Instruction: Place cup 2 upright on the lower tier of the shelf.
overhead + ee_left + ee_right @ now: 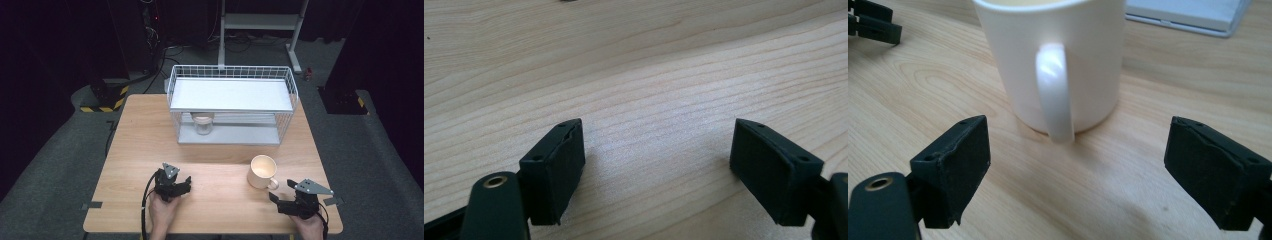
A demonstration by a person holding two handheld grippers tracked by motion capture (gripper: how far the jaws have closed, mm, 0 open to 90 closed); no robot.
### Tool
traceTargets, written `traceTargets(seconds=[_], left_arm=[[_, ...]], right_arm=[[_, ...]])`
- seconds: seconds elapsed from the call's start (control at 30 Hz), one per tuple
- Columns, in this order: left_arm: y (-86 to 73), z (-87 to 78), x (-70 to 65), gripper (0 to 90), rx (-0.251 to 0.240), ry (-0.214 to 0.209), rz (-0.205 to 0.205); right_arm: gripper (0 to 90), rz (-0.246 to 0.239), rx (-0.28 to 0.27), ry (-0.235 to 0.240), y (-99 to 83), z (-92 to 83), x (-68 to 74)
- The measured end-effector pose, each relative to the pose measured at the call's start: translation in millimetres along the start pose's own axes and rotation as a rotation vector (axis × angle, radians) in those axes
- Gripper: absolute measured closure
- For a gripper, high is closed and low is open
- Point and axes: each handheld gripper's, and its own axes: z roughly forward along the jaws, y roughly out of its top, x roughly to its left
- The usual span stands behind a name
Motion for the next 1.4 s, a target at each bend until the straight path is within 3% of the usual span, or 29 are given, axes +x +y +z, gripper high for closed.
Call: traceTargets(seconds=[0.4,1.4], left_arm=[[0.0,0.2,0.3,21.6,-0.001,0.005,-0.004],[-0.3,-0.2,-0.3,21.6,0.001,0.005,-0.005]], right_arm=[[9.7,-0.049,-0.020,0.009,22.7,15.5,6.0],[9.2,-0.097,-0.030,-0.015,41.7,38.3,13.5]])
